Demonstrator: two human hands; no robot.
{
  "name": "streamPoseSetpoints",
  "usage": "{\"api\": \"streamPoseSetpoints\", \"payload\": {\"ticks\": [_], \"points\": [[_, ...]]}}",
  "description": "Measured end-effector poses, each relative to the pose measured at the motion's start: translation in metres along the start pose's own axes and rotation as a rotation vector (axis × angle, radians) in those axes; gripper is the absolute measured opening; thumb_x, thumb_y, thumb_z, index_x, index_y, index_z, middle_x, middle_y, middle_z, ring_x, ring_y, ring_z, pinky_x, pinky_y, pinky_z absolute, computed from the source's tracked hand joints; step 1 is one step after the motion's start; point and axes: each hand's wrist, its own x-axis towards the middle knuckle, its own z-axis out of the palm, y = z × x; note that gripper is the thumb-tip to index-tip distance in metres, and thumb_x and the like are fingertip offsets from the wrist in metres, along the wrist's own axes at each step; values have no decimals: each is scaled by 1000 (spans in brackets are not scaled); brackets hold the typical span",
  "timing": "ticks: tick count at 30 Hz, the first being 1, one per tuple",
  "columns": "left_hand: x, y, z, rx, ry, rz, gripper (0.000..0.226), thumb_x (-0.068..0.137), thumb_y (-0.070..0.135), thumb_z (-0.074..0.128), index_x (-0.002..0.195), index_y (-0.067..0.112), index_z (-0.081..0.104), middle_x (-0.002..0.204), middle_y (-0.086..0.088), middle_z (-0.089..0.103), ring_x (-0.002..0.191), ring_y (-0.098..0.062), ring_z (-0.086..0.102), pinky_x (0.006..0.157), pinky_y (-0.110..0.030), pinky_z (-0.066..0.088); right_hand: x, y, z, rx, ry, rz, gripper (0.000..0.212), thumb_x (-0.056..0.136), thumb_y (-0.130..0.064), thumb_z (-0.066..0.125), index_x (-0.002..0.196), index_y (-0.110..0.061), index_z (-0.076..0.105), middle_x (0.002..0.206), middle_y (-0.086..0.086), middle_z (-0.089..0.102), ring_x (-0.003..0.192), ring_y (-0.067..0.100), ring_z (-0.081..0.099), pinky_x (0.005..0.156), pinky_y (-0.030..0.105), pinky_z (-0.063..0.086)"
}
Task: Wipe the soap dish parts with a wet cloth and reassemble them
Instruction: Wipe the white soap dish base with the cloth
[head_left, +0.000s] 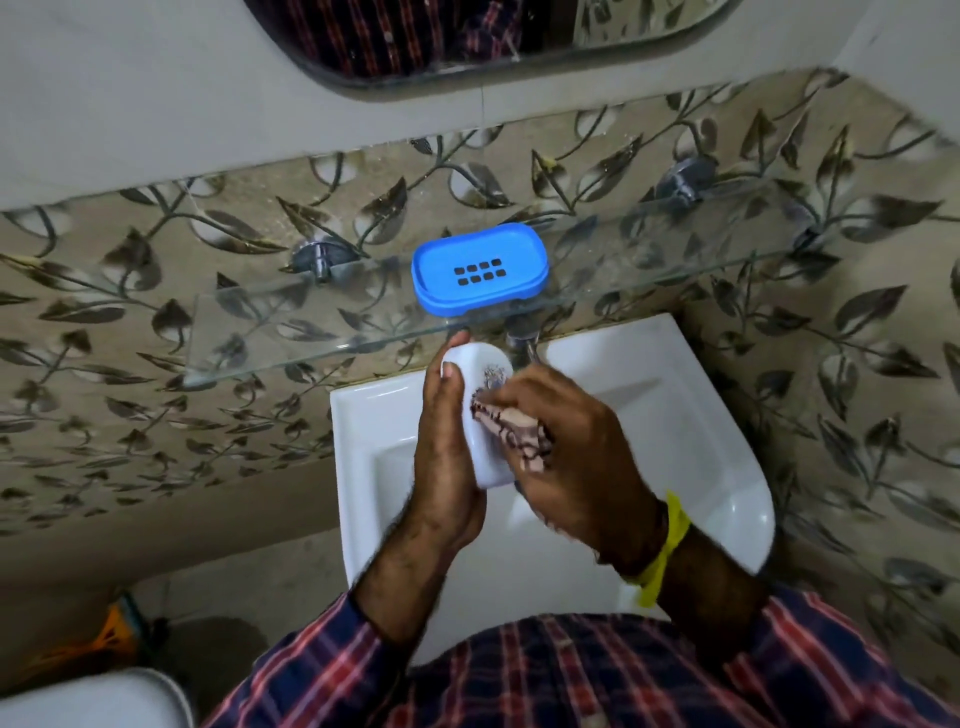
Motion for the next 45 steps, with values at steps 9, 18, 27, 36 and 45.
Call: {"api": "streamPoseSetpoints", "payload": {"ticks": [9, 18, 27, 36, 45], "points": [[-1, 6, -1, 7, 50, 3, 40, 106, 41, 38, 139, 24, 54, 129, -14, 64, 110, -25, 64, 98, -43, 53, -20, -14, -2, -19, -74, -12, 27, 82, -6, 71, 108, -14, 71, 105, 2, 66, 104, 20, 67, 79, 39, 58], [-3, 6, -1, 13, 92, 4, 54, 92, 53, 53, 140, 29, 55, 136, -10, 62, 119, -32, 61, 100, -46, 50, -40, -14, -7, -61, -105, -15, 24, 83, -12, 70, 107, -10, 70, 105, 5, 67, 99, 24, 69, 73, 40, 60], [-8, -5, 3, -31, 115, -45, 62, 92, 55, 54, 146, 27, 50, 147, -15, 56, 131, -36, 55, 111, -51, 45, -42, -8, -15, -195, -63, 10, 29, 77, -11, 70, 106, -14, 71, 105, 5, 69, 93, 27, 70, 68, 39, 60], [-26, -9, 0, -12, 112, -84, 67, 94, 55, 51, 147, 15, 49, 145, -21, 56, 131, -36, 56, 105, -45, 52, -36, -9, -13, -176, -19, 94, 33, 72, -11, 71, 104, -17, 71, 103, 0, 68, 91, 27, 69, 68, 40, 58], [-42, -4, -4, 65, 22, -51, 68, 99, 51, 46, 150, 6, 41, 147, -23, 52, 135, -35, 53, 106, -44, 49, -13, -16, -9, -126, 27, 93, 36, 69, -11, 61, 103, -17, 71, 99, 0, 66, 89, 27, 67, 69, 41, 56]]}}
